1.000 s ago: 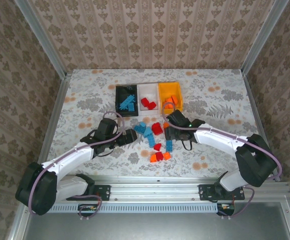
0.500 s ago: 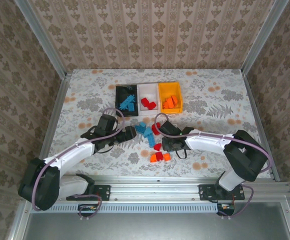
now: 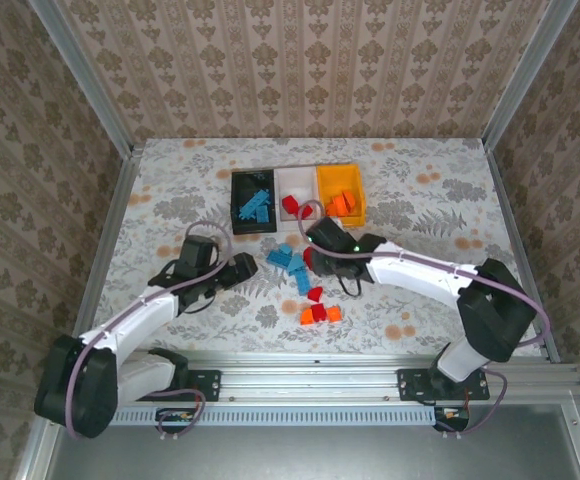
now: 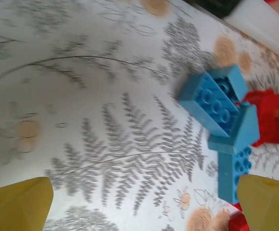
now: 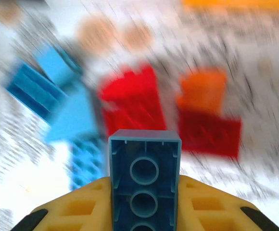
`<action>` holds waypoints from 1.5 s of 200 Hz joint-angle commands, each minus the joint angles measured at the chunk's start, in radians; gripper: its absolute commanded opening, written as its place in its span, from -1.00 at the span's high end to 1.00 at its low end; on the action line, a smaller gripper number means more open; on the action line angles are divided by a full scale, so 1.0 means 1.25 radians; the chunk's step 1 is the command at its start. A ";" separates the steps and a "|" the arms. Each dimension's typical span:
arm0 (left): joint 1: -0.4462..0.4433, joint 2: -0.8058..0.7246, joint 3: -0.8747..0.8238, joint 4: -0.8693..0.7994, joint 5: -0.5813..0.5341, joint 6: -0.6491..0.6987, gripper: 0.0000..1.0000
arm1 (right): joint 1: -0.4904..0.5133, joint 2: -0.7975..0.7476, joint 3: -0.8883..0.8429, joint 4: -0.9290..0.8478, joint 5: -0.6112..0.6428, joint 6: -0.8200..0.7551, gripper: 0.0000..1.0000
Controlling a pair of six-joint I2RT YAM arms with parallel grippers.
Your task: Sort the legos into containers by color
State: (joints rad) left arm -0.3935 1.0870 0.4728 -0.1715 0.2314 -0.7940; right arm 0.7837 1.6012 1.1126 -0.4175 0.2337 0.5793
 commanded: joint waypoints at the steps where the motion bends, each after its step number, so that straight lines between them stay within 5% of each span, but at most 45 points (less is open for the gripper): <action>1: 0.039 -0.050 -0.031 -0.014 0.010 -0.036 -1.00 | 0.000 0.099 0.134 0.029 0.017 -0.096 0.45; 95: 0.080 -0.182 -0.074 -0.067 0.050 -0.031 -1.00 | -0.055 0.624 0.866 -0.126 -0.059 -0.274 0.40; 132: 0.080 -0.179 -0.070 -0.060 0.067 -0.013 -0.99 | -0.054 0.691 1.004 -0.184 -0.052 -0.296 -0.07; 166: 0.081 -0.182 -0.069 -0.063 0.073 -0.006 -1.00 | -0.046 0.585 0.907 -0.128 -0.048 -0.289 -0.13; 212: 0.061 -0.119 -0.049 -0.033 0.083 -0.019 -0.99 | -0.046 0.306 0.498 0.031 -0.016 -0.247 -0.11; 256: -0.043 -0.019 0.006 0.006 0.032 -0.023 -0.99 | -0.051 0.080 0.114 0.042 0.029 -0.194 -0.11; 300: -0.125 0.119 0.080 0.054 0.020 -0.022 -1.00 | -0.090 0.007 -0.055 0.004 0.014 -0.137 -0.27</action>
State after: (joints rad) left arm -0.5125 1.1732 0.5179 -0.1581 0.2806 -0.8303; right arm 0.7059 1.6444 1.1152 -0.3813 0.2398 0.3374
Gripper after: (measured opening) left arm 0.997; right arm 0.611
